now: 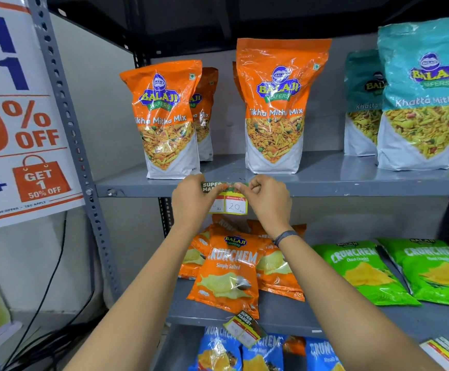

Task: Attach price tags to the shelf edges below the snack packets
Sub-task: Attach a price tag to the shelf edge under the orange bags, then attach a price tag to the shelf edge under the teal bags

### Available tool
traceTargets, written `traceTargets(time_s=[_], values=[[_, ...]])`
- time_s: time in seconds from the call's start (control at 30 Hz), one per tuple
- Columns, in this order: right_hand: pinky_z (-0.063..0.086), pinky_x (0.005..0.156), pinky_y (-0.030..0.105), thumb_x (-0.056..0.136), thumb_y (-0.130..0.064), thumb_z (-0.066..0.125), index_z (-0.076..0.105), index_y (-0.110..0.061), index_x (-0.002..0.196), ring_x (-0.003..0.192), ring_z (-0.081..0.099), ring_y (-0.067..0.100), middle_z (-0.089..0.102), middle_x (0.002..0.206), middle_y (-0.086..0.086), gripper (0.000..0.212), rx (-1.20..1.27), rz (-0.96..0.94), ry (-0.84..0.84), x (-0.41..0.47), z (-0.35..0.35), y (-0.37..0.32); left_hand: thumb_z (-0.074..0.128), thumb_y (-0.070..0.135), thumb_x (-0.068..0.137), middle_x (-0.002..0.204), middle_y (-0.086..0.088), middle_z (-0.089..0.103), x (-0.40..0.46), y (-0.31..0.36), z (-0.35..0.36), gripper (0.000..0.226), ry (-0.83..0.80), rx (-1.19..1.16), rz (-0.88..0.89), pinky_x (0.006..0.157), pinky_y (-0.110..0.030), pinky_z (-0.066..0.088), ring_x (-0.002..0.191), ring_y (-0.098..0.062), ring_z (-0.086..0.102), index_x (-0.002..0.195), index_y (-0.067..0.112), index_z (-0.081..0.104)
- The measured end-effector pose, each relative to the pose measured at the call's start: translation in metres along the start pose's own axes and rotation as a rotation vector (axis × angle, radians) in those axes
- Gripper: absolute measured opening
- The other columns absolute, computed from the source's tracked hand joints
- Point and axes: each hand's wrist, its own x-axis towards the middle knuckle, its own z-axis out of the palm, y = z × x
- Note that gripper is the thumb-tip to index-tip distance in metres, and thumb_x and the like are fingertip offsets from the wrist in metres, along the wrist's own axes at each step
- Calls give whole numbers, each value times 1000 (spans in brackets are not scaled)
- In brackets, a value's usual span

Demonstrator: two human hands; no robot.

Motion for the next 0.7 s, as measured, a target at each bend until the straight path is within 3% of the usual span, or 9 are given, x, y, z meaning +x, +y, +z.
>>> traceTargets(time_s=[0.07,0.13,0.3,0.43,0.57,0.7], values=[[45,54,28,81,-52,61,57,-21,65,69,65,21,70,66,2,35,33,2,-12,-1,-7,8,67,53,79,82,-7,63,-9,4,7,42,117,95,-18,66,-38,43,82,-29,60,82,11,58],[48,53,30,82,-52,58,55,-23,63,67,65,20,70,62,2,35,57,17,6,-4,-17,18,67,47,81,97,-6,64,-20,10,15,37,245,172,-20,74,-41,41,91,-29,57,99,16,60],[52,58,34,83,-54,55,60,-19,69,69,65,22,70,65,0,38,23,93,176,-3,-83,68,59,33,85,96,-4,66,-50,78,54,19,337,40,198,78,-37,31,92,-27,55,99,20,62],[46,59,32,85,-51,55,62,-18,74,77,66,26,73,73,1,35,-85,115,351,4,-159,117,47,33,89,80,-4,68,-79,168,96,22,205,-148,404,71,-38,34,81,-29,59,83,18,62],[47,64,38,88,-41,55,65,-19,81,85,61,30,70,79,7,25,-222,11,564,15,-243,180,42,35,90,65,-7,65,-113,268,145,34,-6,-257,554,59,-39,48,68,-30,63,68,16,59],[36,79,34,90,-37,53,62,-17,97,93,57,32,67,97,8,23,-347,-68,639,32,-313,242,42,49,94,82,-12,74,-140,353,187,46,-281,-245,315,65,-39,53,85,-34,68,77,13,65]])
